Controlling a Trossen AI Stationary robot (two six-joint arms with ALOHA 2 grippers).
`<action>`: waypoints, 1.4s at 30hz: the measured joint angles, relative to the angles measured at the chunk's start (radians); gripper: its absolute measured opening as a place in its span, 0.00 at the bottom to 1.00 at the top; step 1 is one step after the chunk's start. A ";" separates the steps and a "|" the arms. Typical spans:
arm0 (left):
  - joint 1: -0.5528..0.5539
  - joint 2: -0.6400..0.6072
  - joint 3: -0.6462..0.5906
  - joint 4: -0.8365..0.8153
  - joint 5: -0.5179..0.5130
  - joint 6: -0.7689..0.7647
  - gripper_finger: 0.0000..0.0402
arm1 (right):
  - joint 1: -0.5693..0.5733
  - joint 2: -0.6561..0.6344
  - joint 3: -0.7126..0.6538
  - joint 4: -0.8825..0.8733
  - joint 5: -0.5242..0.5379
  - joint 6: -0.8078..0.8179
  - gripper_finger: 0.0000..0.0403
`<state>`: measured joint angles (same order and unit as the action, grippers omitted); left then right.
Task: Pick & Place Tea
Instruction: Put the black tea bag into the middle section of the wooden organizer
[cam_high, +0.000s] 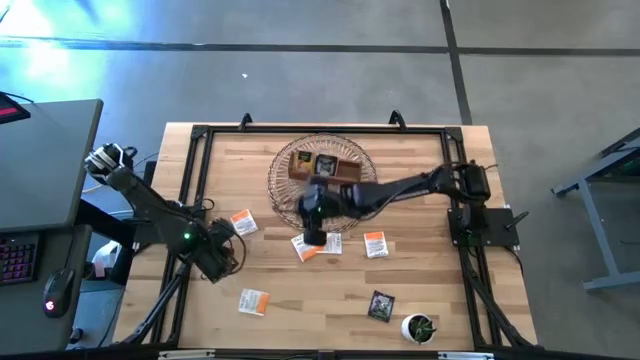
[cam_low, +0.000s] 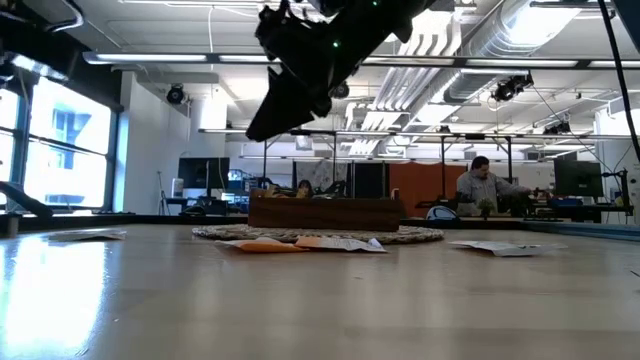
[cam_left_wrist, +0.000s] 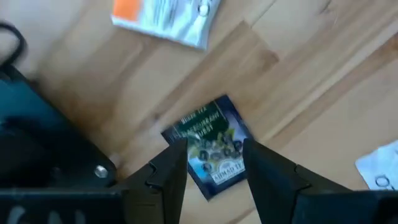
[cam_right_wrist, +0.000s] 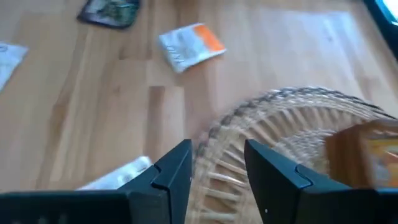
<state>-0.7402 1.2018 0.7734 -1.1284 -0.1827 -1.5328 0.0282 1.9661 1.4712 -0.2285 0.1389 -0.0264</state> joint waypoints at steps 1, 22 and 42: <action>-0.012 -0.016 -0.023 0.031 0.013 -0.013 0.38 | 0.016 0.009 0.000 0.001 0.007 0.000 0.35; -0.077 -0.025 -0.317 0.638 -0.072 0.079 0.38 | 0.101 0.052 -0.001 0.083 0.052 0.022 0.35; 0.204 0.198 -0.315 1.164 0.020 0.552 0.38 | 0.070 0.052 -0.001 0.129 -0.023 0.151 0.35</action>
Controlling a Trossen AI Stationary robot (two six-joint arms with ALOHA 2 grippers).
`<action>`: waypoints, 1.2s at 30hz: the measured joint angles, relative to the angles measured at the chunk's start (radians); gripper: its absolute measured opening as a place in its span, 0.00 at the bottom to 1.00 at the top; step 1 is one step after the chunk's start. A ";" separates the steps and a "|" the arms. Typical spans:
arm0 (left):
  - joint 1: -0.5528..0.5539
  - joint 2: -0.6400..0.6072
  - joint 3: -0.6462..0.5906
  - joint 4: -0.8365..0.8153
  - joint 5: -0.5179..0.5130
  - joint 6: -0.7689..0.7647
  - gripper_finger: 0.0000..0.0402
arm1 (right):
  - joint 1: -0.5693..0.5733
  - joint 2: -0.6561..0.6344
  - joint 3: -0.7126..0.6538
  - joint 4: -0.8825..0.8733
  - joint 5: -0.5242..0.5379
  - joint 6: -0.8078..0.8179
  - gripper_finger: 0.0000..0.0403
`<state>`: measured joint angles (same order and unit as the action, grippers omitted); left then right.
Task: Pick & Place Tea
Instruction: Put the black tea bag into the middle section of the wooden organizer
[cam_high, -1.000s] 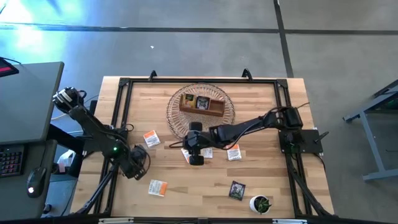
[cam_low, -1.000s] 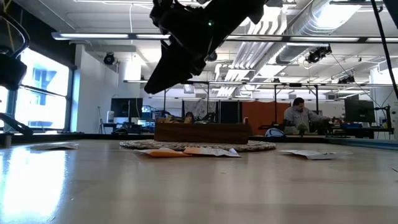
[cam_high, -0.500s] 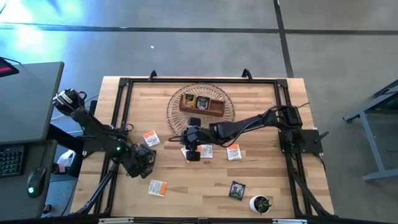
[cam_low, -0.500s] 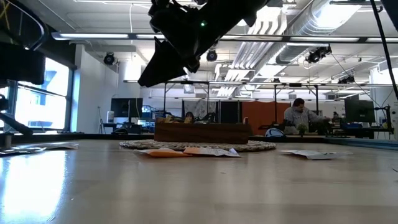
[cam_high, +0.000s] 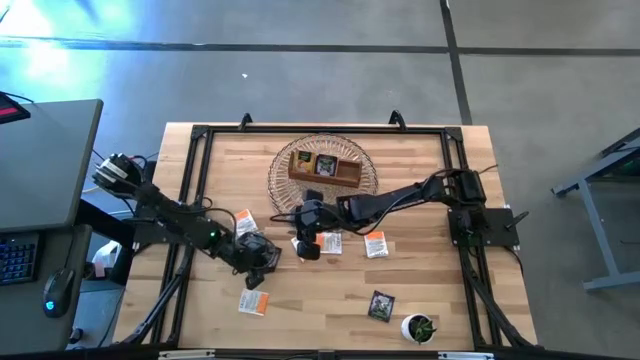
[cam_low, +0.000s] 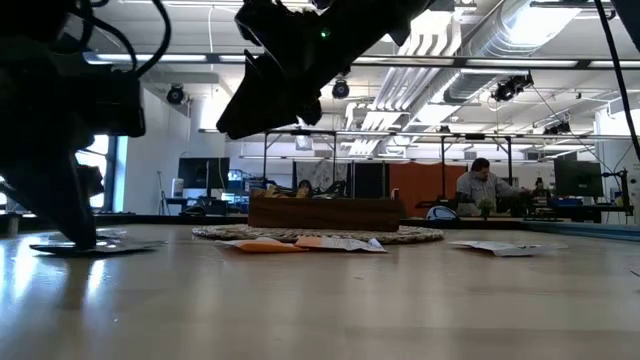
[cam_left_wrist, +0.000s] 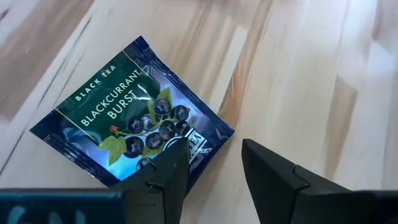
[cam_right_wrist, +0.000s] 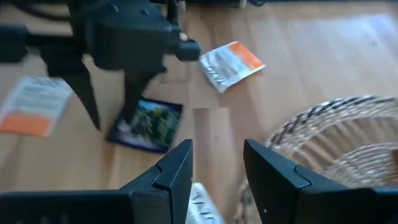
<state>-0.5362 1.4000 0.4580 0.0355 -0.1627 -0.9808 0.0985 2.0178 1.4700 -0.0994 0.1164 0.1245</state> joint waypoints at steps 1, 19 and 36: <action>0.011 0.011 0.000 0.019 0.001 0.011 0.38 | 0.000 0.000 0.000 0.000 -0.009 0.025 0.35; -0.032 -0.092 0.147 -0.164 -0.122 0.143 0.38 | 0.009 0.194 -0.001 0.220 -0.073 0.077 0.35; -0.165 0.134 0.171 -0.234 -0.207 -0.057 0.38 | 0.017 0.270 0.001 0.259 -0.083 0.102 0.35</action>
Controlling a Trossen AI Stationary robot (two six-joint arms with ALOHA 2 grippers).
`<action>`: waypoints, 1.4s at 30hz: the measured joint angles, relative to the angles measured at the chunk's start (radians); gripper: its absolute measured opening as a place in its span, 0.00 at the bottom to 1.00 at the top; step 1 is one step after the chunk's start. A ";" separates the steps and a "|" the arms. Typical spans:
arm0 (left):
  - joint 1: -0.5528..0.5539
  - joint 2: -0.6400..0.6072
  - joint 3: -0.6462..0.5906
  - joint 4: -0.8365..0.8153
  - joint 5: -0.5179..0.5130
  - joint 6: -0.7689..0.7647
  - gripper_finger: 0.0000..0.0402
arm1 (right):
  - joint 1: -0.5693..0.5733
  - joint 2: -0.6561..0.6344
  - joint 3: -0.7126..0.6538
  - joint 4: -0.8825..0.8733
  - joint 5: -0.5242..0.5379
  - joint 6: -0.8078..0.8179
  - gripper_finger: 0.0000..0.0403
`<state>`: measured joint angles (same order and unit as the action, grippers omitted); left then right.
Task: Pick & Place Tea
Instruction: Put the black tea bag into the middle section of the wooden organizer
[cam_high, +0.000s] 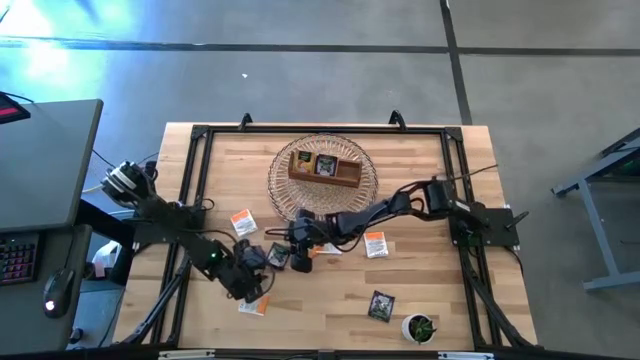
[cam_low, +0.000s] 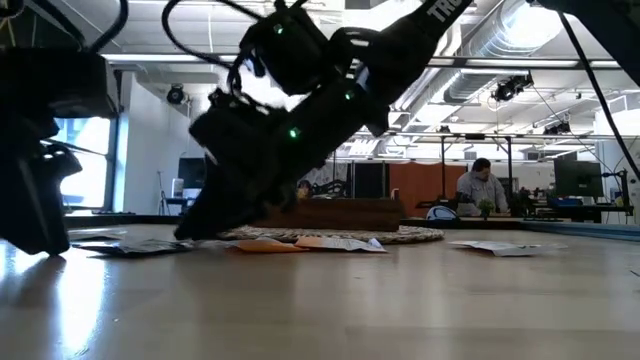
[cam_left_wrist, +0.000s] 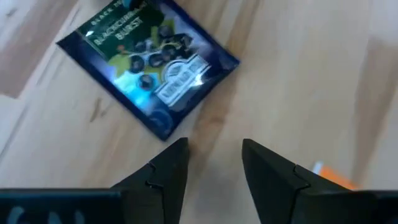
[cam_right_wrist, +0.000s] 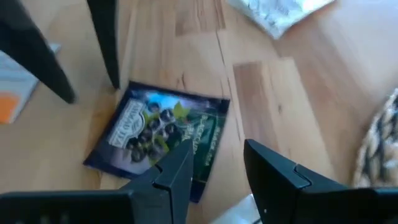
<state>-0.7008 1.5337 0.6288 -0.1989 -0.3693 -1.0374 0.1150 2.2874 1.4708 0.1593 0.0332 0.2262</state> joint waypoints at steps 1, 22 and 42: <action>0.009 0.015 0.000 0.006 0.004 -0.004 0.38 | 0.000 0.004 -0.002 -0.002 -0.001 0.005 0.35; 0.159 0.038 0.001 0.015 0.070 0.045 0.38 | -0.005 0.034 0.001 0.056 -0.102 0.096 0.35; 0.165 0.051 0.000 0.021 0.127 0.045 0.38 | -0.023 0.030 -0.001 0.038 -0.043 0.081 0.35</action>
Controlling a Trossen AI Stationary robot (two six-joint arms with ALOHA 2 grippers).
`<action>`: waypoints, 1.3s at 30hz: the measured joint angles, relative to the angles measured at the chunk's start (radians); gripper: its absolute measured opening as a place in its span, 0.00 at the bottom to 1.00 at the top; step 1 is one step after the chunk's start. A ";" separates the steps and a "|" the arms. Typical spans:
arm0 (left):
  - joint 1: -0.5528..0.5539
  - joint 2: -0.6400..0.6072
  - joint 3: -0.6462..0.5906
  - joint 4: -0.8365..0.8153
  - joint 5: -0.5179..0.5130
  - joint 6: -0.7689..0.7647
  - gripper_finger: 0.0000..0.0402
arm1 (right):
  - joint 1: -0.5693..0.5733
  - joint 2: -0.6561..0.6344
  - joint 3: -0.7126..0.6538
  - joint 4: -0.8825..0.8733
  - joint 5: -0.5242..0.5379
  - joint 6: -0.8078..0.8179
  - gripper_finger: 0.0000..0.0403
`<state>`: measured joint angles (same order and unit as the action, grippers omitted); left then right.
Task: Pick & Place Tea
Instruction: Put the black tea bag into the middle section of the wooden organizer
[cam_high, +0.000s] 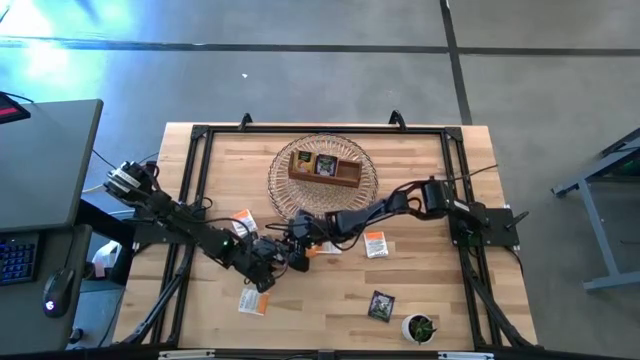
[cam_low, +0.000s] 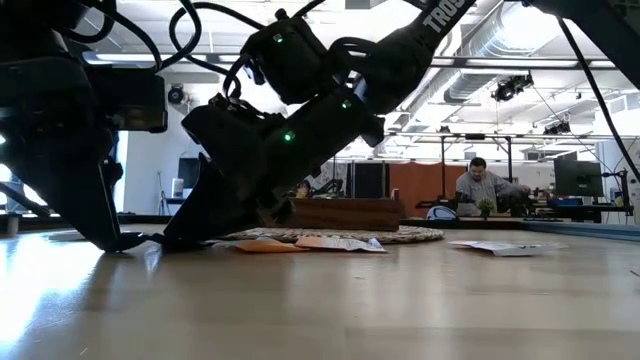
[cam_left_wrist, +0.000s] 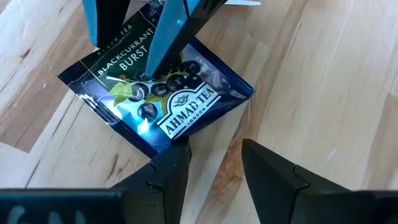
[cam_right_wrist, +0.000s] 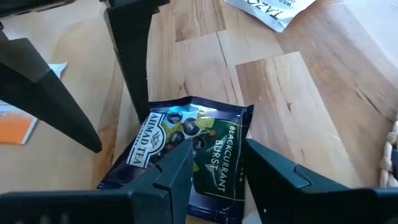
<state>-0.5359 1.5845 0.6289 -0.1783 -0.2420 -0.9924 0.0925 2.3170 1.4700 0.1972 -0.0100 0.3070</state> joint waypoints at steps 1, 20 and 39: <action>-0.005 0.000 0.000 0.000 0.006 -0.009 0.38 | 0.000 -0.005 0.000 -0.001 -0.002 0.004 0.35; -0.032 0.000 0.000 -0.002 -0.011 -0.079 0.38 | -0.015 -0.049 -0.002 -0.117 0.102 0.031 0.35; 0.057 0.001 0.001 0.006 -0.008 -0.004 0.38 | 0.013 -0.044 -0.001 -0.091 0.017 0.007 0.31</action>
<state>-0.4786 1.5850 0.6296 -0.1721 -0.2504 -0.9961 0.1051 2.2734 1.4689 0.1066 0.0075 0.3141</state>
